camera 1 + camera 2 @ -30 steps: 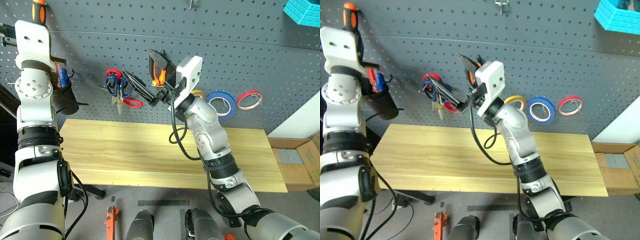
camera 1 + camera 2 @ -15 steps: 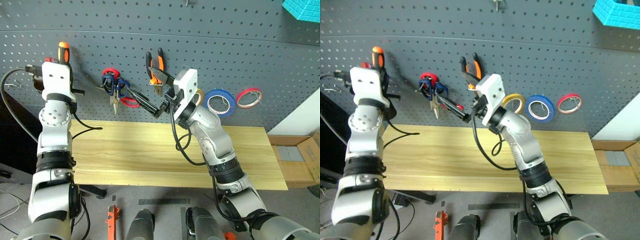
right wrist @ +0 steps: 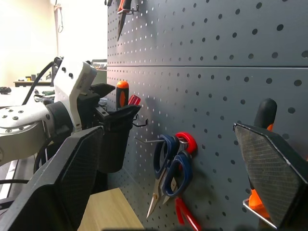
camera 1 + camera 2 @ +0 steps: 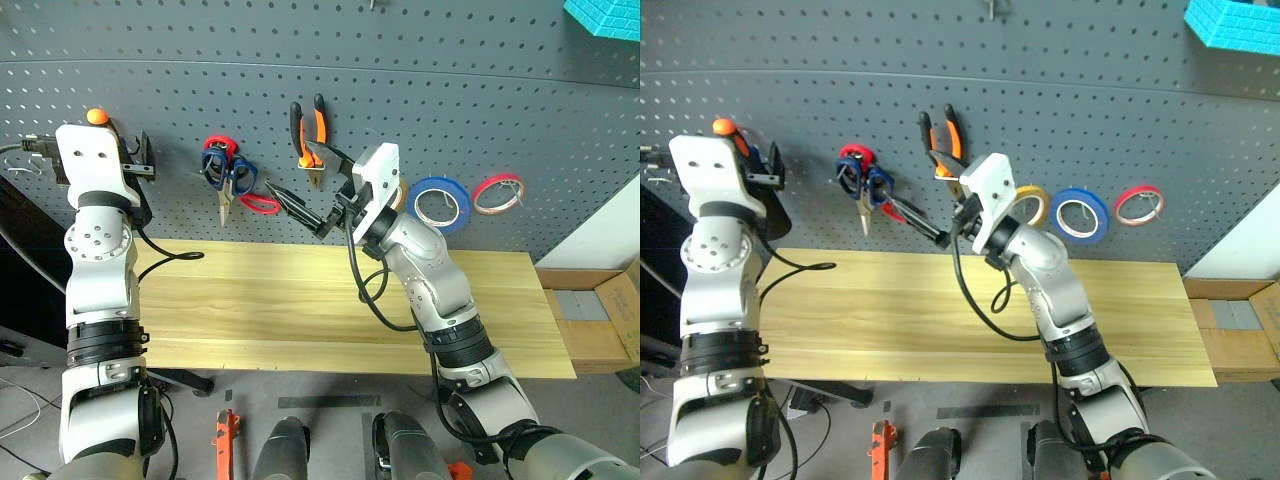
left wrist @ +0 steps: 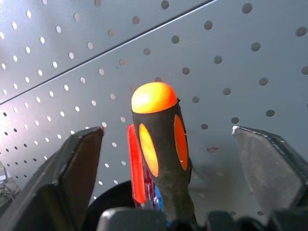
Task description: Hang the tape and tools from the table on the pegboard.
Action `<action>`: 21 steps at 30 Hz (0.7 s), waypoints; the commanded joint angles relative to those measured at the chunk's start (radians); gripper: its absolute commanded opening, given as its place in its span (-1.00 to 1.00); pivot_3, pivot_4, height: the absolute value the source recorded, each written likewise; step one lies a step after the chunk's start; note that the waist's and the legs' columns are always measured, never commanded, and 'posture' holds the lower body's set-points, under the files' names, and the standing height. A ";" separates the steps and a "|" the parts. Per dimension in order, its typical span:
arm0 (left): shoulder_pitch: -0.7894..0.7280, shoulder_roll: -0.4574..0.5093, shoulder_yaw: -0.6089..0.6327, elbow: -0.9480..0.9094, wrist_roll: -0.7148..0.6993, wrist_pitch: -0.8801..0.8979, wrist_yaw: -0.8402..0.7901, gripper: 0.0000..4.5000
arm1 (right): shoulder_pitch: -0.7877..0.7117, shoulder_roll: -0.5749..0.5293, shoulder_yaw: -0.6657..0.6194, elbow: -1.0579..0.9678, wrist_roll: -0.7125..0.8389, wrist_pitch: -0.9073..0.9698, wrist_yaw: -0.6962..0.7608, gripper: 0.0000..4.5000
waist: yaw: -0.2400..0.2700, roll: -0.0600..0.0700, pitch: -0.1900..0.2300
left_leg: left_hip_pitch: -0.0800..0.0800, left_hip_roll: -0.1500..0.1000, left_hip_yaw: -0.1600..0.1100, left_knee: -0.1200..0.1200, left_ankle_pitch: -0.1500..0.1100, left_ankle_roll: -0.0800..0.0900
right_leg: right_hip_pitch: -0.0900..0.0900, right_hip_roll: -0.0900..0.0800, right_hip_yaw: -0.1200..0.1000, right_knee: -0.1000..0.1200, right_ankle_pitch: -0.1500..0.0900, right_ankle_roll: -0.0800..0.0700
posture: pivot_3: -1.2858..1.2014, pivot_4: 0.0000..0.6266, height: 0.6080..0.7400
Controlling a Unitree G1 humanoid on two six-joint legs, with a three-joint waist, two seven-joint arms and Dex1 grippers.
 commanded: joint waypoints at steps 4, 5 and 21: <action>0.064 -0.051 0.046 -0.204 -0.059 0.066 0.018 0.98 | 0.009 -0.025 -0.017 -0.050 -0.004 -0.012 0.001 1.00 | -0.008 0.000 0.002 | 0.000 0.000 0.000 0.000 0.000 0.000 | 0.000 0.000 0.000 0.000 0.000 0.000 | 0.13 -0.26 1.00; 0.079 -0.063 0.045 -0.242 -0.067 0.080 0.018 0.98 | 0.012 -0.032 -0.018 -0.058 -0.003 -0.010 0.003 1.00 | -0.008 0.000 0.002 | 0.000 0.000 0.000 0.000 0.000 0.000 | 0.000 0.000 0.000 -0.001 0.000 0.000 | 0.13 -0.27 1.00; 0.405 -0.318 -0.333 -0.722 -0.087 0.344 -0.088 0.98 | 0.427 -0.303 -0.117 -0.331 -0.057 0.105 -0.083 1.00 | 0.009 -0.002 -0.018 | 0.003 -0.001 0.003 0.000 0.000 -0.001 | 0.005 -0.001 0.004 -0.002 0.000 0.000 | 0.10 -0.62 1.00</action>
